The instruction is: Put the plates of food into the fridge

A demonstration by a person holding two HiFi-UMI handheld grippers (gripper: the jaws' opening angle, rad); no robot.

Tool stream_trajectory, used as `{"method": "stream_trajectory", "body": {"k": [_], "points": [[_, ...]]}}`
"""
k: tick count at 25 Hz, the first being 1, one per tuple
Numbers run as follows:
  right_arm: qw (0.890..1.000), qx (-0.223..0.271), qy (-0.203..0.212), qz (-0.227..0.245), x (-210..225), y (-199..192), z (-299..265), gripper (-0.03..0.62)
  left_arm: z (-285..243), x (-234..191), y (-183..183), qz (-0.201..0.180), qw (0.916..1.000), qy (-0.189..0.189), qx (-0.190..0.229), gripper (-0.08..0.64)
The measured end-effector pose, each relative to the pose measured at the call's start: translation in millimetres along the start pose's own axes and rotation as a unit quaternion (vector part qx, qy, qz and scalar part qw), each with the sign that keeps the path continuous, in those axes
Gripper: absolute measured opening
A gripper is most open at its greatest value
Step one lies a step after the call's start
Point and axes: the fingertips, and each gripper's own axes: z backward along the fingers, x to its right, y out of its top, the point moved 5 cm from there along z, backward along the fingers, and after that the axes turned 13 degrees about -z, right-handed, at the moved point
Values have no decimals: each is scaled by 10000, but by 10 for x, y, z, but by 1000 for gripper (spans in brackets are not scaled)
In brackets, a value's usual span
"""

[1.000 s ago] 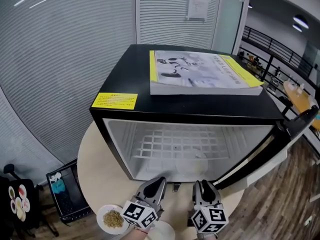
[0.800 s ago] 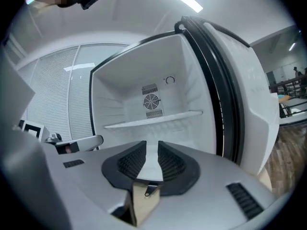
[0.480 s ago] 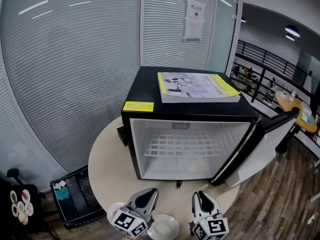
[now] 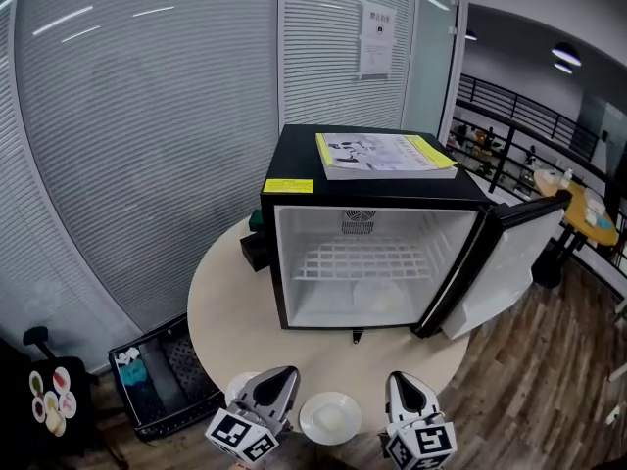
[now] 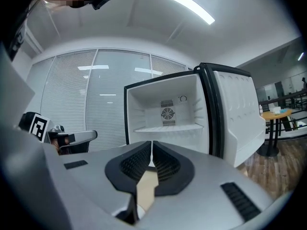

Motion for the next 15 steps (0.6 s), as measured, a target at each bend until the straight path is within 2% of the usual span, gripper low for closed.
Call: {"method": "stream_trajectory", "body": {"k": [15], "points": [[9997,93,1,-223,-119,-126,172,9,260,83,18,-9,9997,234,43,6]]}}
